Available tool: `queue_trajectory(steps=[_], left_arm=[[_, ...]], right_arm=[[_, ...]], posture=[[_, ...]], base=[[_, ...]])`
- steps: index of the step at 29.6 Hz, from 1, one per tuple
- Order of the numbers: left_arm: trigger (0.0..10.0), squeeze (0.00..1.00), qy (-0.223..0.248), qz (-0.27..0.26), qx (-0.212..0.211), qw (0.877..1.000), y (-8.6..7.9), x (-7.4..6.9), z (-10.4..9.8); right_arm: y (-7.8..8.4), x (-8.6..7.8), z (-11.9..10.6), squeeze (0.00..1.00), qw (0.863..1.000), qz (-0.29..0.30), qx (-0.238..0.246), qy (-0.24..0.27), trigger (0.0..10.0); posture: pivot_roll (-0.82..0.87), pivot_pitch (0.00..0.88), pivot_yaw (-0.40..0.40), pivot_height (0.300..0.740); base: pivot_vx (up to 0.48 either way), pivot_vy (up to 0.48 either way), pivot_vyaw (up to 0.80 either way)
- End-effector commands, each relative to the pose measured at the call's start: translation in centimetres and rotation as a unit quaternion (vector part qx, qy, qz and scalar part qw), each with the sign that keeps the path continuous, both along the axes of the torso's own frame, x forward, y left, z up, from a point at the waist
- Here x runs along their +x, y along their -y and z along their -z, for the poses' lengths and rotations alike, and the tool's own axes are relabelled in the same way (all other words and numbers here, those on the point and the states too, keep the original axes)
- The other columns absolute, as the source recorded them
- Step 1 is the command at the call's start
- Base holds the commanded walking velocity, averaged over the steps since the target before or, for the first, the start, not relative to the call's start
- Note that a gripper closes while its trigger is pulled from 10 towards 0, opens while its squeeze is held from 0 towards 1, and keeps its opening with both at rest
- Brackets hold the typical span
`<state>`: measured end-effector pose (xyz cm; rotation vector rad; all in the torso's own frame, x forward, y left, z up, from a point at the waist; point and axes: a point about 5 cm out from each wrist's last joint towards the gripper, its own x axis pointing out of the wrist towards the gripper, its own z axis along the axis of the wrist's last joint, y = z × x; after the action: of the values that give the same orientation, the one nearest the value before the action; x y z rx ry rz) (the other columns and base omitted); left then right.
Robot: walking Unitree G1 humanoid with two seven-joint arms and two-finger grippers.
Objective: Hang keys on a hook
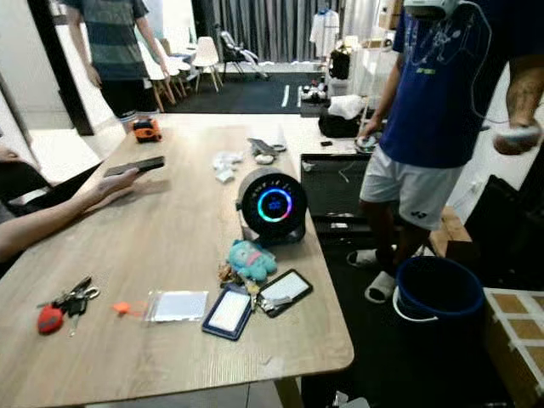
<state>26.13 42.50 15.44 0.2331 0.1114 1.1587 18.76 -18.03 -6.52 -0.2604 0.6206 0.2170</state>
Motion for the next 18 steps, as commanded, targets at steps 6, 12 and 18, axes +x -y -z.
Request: queue_trajectory(steps=[6,12,18], left_arm=[[10.0,0.0,-0.091,0.317,0.015,0.944,5.1,5.1,-1.7],[10.0,0.0,-0.257,0.508,0.122,0.813,8.4,4.8,-2.5],[10.0,0.0,-0.331,0.593,0.166,0.715,9.5,3.6,-4.5]], right_arm=[[0.1,-0.3,0.2,0.0,1.0,0.006,0.003,-0.005,10.0],[-0.1,-0.5,0.3,0.0,1.0,0.005,0.004,-0.008,10.0],[-0.2,-0.5,0.4,0.0,1.0,0.003,0.005,-0.01,10.0]], posture=[[0.03,0.1,0.064,0.74],[0.03,0.106,0.064,0.74],[0.04,0.105,0.07,0.74]], base=[[0.0,0.0,0.0],[0.0,0.0,0.0],[0.0,0.0,0.0]])
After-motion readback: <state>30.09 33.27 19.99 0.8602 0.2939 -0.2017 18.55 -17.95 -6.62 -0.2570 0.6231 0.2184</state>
